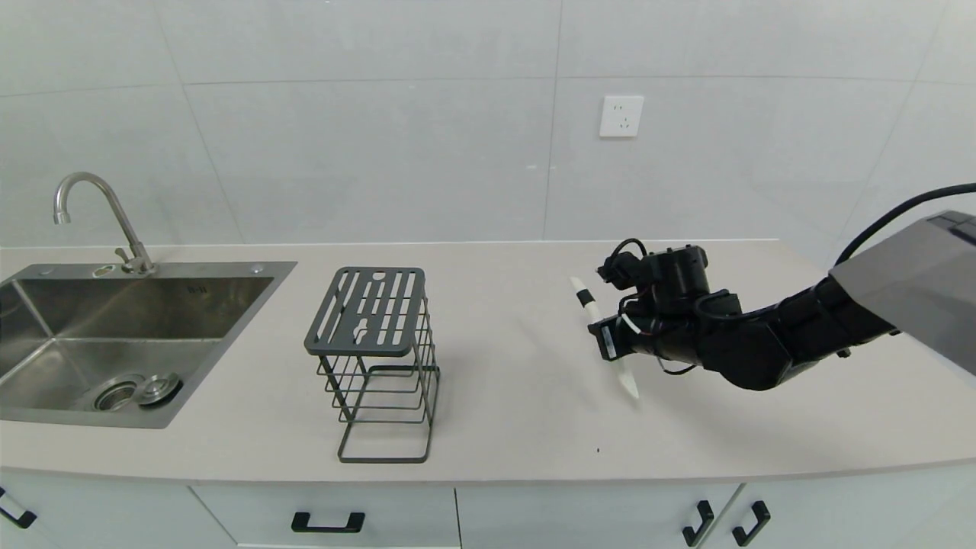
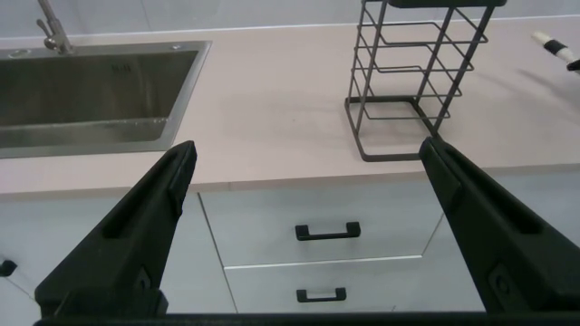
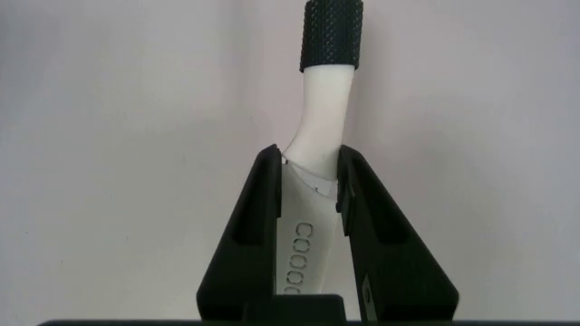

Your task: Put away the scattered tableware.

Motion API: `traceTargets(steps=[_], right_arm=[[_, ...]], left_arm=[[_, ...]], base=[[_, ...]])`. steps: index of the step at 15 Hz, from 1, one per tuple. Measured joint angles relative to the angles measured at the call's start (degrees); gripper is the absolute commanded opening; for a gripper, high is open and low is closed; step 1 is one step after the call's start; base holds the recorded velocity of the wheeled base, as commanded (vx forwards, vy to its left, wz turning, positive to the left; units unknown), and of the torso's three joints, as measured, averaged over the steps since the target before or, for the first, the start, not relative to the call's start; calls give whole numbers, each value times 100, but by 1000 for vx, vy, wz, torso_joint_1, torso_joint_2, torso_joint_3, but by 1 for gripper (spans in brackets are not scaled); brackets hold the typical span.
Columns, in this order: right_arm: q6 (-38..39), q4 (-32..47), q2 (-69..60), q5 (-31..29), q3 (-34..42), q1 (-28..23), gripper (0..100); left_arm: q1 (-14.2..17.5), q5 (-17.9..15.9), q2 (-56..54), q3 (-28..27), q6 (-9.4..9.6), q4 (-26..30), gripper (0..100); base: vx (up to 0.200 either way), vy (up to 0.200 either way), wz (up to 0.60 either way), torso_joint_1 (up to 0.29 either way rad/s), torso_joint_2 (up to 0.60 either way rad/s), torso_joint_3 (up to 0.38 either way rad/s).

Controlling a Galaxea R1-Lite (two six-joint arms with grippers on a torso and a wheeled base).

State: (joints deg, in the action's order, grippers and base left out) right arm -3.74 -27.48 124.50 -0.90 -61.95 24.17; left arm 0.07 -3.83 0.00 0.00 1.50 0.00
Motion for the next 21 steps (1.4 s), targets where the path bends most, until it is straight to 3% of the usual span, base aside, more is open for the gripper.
traceTargets(steps=[4,6,11,18,21], right_arm=[[-859,-767,-223,950,16,-50,0],[-1136,-1169,-276,1126,51,-45,0],[-1156,-2042,-363,1496,168,211,0],[-1172,-2798,-975,1790,1076,510,0],[-1281,-3035,-1218,1893,1331,603,0]], left_arm=[[0,-5,0,0,2,0,100],[-5,-2,0,0,-11,0,100],[-10,-7,0,0,-96,-5,100],[-7,-13,0,0,-82,0,100],[-5,-284,0,0,205,-35,100]], base=[[0,0,0,0,0,0],[0,0,0,0,0,0],[0,0,0,0,0,0],[0,0,0,0,0,0],[0,0,0,0,0,0]])
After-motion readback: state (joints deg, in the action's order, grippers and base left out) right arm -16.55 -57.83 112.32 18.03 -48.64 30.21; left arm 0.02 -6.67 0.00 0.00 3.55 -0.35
